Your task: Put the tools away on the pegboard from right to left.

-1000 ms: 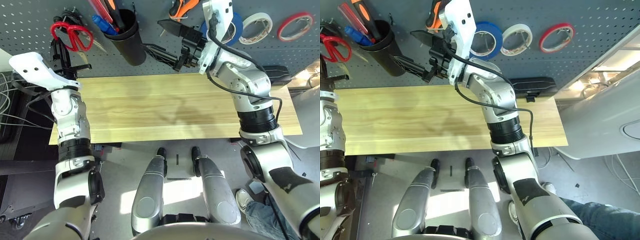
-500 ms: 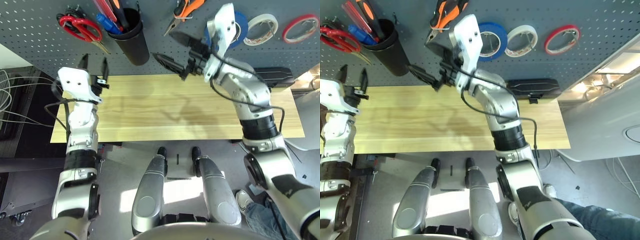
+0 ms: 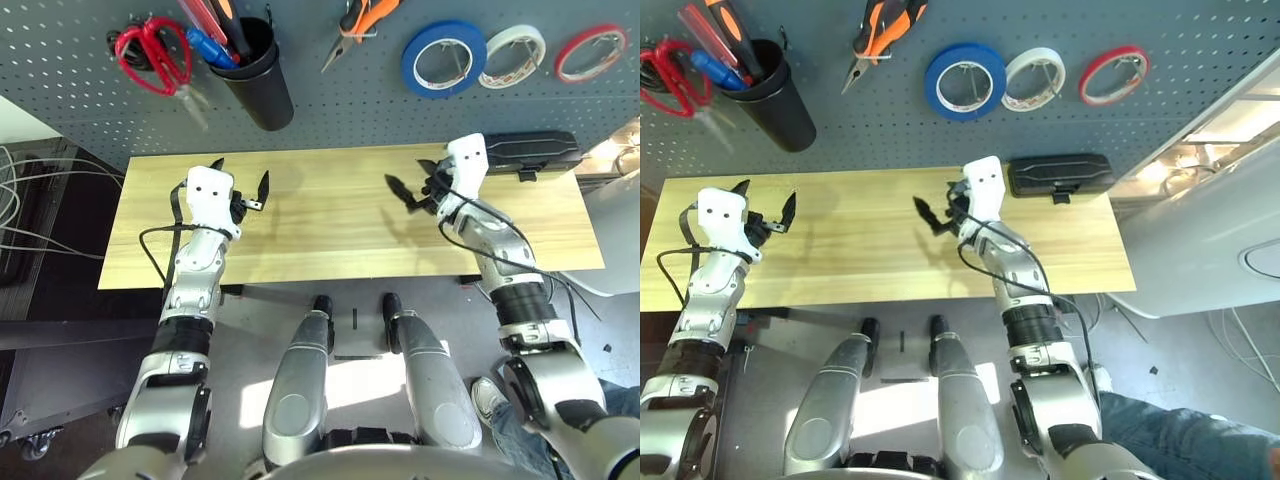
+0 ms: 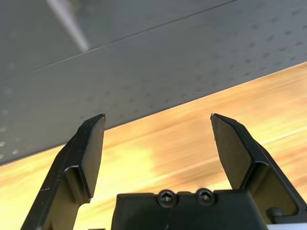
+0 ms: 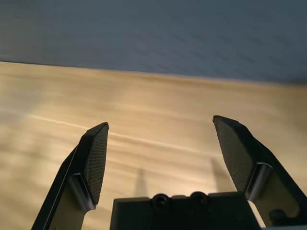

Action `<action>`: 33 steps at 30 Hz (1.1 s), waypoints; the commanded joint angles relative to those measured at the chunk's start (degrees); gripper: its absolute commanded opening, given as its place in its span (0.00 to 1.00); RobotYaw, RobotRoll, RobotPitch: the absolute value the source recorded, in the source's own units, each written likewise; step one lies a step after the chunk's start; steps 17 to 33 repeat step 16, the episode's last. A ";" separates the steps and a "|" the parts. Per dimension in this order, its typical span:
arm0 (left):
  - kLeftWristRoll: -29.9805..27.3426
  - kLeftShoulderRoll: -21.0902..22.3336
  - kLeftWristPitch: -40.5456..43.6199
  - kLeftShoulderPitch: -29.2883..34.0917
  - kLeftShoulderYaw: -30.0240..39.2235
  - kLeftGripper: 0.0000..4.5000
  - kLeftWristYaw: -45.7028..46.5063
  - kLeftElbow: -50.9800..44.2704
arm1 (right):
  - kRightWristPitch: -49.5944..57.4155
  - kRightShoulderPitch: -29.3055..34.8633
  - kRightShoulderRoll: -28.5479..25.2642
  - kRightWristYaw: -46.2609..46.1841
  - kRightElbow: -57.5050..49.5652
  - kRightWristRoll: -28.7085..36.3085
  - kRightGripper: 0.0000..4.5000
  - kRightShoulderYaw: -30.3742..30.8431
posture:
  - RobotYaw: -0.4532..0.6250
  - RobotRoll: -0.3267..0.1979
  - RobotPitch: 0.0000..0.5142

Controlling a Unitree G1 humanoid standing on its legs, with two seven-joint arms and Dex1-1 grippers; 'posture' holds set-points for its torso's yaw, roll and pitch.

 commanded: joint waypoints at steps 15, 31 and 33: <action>0.79 -2.66 11.36 -7.61 0.56 0.99 6.98 14.59 | -10.38 -10.10 -8.29 0.82 30.57 -2.66 1.00 -4.68 | 0.45 0.62 0.81; 0.76 -2.56 11.71 -7.80 0.63 0.99 7.09 14.92 | -10.53 -10.46 -8.44 1.51 31.05 -2.84 1.00 -4.47 | 0.45 0.62 0.81; 0.76 -2.56 11.71 -7.80 0.63 0.99 7.09 14.92 | -10.53 -10.46 -8.44 1.51 31.05 -2.84 1.00 -4.47 | 0.45 0.62 0.81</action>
